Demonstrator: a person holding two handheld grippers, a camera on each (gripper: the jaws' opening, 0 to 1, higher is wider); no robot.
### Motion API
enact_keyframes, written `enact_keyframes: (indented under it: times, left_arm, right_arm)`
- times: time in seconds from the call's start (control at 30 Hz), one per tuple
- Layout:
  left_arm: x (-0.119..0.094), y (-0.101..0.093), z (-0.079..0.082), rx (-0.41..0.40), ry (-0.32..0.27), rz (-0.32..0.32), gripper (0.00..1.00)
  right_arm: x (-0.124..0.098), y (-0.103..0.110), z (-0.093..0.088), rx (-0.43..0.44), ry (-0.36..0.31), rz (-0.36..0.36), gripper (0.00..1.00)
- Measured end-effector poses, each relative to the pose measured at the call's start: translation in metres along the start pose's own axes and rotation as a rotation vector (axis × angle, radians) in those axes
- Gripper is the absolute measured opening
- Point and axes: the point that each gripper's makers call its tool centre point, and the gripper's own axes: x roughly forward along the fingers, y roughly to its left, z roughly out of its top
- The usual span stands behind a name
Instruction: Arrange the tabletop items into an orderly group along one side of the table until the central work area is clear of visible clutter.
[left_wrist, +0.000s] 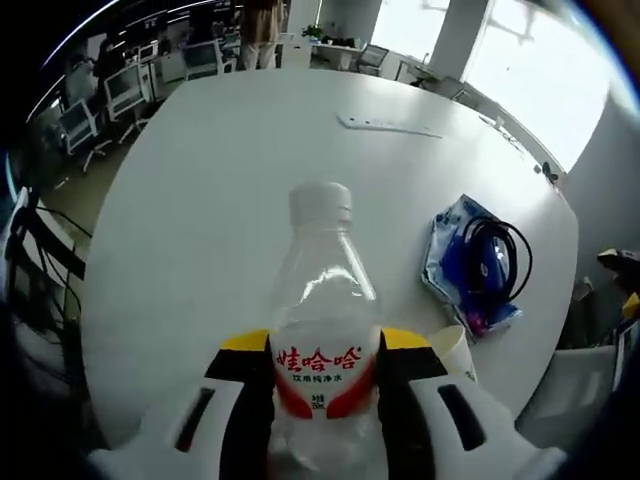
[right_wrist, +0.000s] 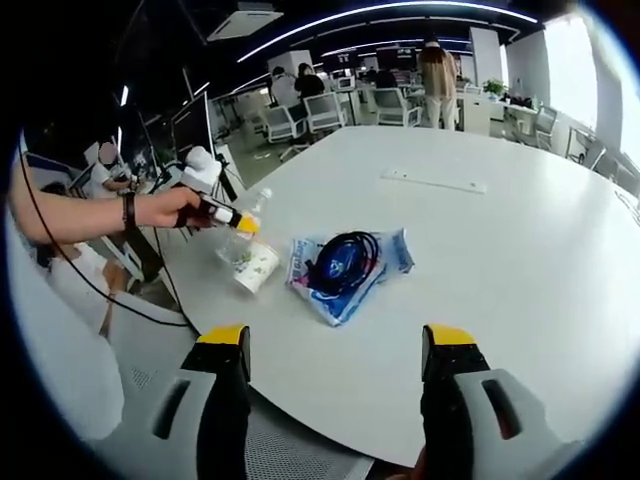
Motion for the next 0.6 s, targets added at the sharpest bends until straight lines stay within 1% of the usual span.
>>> enact_keyframes:
  times: [0.2,0.37,0.6]
  left_arm:
    - [-0.005,0.001,0.005,0.009,-0.015,0.006,0.38]
    - [-0.009,0.003,0.01,0.003,-0.025,0.01,0.38]
    - [-0.015,0.005,0.017,0.001,-0.053,0.019,0.38]
  right_arm:
    - [-0.001,0.001,0.001,-0.003,-0.006,0.002,0.69]
    - [-0.002,0.001,-0.001,-0.018,0.006,0.005,0.69]
    - [-0.001,0.001,0.003,-0.025,0.002,0.009,0.69]
